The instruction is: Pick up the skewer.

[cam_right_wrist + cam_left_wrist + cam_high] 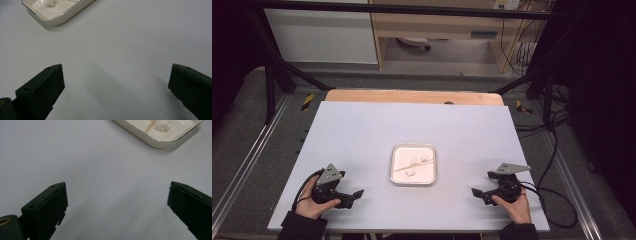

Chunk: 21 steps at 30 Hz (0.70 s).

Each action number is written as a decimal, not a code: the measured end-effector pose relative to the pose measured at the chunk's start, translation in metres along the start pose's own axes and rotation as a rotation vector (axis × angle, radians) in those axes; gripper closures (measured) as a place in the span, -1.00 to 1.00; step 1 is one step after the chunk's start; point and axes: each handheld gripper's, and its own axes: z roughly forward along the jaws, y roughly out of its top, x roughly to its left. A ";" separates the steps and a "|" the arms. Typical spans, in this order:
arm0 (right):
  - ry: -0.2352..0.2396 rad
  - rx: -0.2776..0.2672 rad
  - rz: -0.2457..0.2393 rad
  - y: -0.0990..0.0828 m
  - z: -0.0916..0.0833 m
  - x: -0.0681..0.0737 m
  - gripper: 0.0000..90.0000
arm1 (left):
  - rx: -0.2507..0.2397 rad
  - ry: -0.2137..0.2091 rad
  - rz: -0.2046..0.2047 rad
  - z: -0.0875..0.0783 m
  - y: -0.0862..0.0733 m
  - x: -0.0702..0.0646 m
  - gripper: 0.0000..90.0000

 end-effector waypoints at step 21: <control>0.000 -0.005 -0.002 0.000 0.000 0.000 -0.98 | 0.013 -0.028 0.046 0.006 0.012 -0.011 -0.93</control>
